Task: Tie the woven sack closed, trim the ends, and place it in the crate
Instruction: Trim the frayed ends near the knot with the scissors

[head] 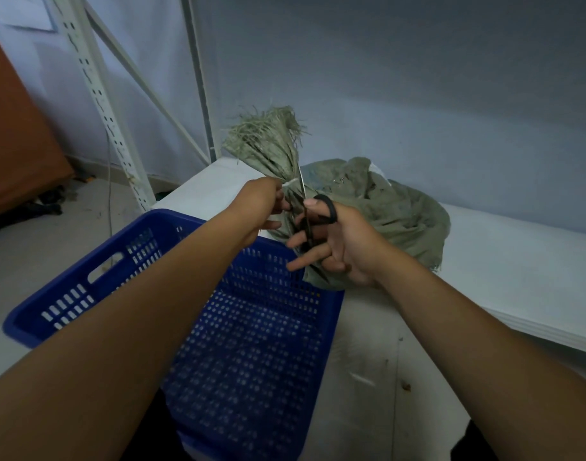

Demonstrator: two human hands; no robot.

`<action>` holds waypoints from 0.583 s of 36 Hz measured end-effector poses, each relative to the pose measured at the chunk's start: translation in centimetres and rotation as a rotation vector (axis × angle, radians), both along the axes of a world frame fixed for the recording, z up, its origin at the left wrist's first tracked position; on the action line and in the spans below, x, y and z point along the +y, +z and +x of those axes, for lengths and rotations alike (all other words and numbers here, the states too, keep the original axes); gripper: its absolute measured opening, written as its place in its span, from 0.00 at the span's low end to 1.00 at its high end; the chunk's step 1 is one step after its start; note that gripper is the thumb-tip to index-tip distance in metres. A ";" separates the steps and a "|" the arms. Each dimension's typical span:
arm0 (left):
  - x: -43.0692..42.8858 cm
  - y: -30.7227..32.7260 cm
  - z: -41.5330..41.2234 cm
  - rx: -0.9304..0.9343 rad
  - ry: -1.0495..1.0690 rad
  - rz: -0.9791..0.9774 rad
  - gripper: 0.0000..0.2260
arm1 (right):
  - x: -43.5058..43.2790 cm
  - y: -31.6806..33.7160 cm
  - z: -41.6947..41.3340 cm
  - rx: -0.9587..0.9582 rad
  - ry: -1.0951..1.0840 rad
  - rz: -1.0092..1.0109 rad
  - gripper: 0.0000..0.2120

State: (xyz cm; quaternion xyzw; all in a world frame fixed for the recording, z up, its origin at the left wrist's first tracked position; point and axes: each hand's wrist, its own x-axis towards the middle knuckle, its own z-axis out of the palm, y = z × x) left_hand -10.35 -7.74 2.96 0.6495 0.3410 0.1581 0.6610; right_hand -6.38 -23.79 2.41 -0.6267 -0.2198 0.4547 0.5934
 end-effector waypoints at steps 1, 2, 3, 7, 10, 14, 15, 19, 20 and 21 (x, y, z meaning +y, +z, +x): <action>0.0 0.1 0.0 -0.005 0.003 -0.003 0.15 | -0.1 0.1 0.0 0.007 0.009 0.004 0.25; 0.0 0.2 0.1 -0.010 0.005 -0.006 0.15 | -0.1 0.2 0.0 0.000 0.010 -0.003 0.25; 0.0 0.2 0.1 -0.013 0.007 -0.010 0.15 | -0.2 0.3 0.0 -0.019 0.007 -0.017 0.25; 0.1 0.3 0.1 0.003 0.004 -0.007 0.12 | -0.1 0.2 0.0 -0.083 -0.011 -0.068 0.24; 0.0 0.1 0.1 -0.001 -0.005 -0.007 0.11 | -0.1 0.0 0.2 -0.087 -0.003 -0.048 0.24; 0.1 0.3 0.0 -0.024 -0.010 0.001 0.14 | -0.1 -0.2 0.6 -0.061 0.009 0.020 0.24; 0.1 0.4 0.0 -0.031 -0.013 -0.001 0.14 | -0.1 -0.2 0.8 -0.069 0.007 0.023 0.24; 0.0 0.6 -0.2 -0.050 -0.030 0.001 0.12 | -0.2 -0.5 1.3 -0.099 -0.020 0.073 0.26; -0.1 0.6 -0.3 -0.054 -0.031 -0.002 0.11 | -0.1 -0.6 1.4 -0.096 -0.029 0.098 0.27; -0.1 0.7 -0.3 -0.057 -0.030 -0.004 0.11 | -0.1 -0.7 1.4 -0.093 -0.038 0.119 0.27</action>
